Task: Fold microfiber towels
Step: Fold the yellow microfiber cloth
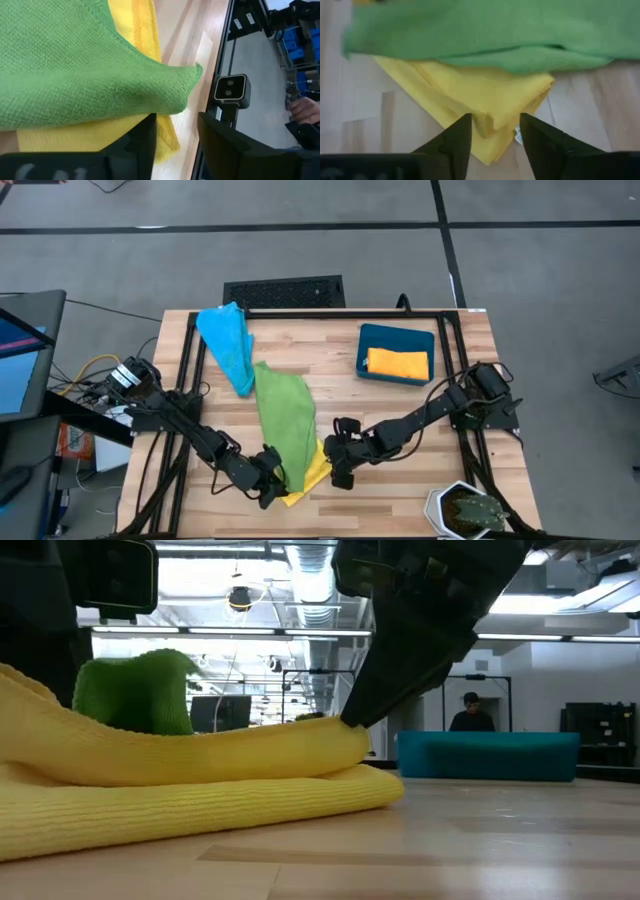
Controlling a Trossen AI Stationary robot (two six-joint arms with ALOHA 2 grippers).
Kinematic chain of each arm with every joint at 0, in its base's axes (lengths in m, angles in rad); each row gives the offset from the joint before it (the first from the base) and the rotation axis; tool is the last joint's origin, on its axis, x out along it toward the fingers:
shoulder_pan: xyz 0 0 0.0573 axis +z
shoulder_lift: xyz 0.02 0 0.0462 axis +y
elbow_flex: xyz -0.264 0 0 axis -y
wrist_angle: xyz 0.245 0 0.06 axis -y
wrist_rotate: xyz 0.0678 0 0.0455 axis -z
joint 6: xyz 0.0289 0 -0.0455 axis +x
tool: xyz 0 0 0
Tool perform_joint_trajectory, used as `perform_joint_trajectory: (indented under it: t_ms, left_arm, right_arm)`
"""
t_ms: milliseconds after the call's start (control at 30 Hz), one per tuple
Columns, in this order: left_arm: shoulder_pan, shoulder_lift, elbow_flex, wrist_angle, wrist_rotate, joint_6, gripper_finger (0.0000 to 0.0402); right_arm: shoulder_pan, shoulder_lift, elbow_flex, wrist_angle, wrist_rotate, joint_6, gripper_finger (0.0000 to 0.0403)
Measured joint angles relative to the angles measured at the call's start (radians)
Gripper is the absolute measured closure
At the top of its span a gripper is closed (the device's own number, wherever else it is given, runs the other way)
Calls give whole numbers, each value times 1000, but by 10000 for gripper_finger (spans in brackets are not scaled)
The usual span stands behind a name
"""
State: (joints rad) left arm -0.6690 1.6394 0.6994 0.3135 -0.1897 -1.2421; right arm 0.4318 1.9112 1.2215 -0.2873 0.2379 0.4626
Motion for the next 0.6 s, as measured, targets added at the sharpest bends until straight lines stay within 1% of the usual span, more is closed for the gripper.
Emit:
perform_joint_trajectory:
  t_ms: [133, 233, 333, 467, 600]
  left_arm:
    - [-6, 0, 0, 0, -9, -1, 244]
    - [-7, 0, 0, -1, -15, -5, 237]
    - [-7, 0, 0, -14, -38, 1, 236]
    - [-18, 0, 0, -52, -96, -2, 237]
    - [-29, -1, 0, -63, -103, -18, 246]
  right_arm:
    - [0, -37, 1, -5, 0, -2, 193]
    - [0, -59, 0, -24, 0, -2, 185]
    - [0, -76, 0, -20, 1, -14, 184]
    - [-2, -78, 0, 9, 16, -18, 190]
    - [-12, -61, 1, 70, 34, -21, 198]
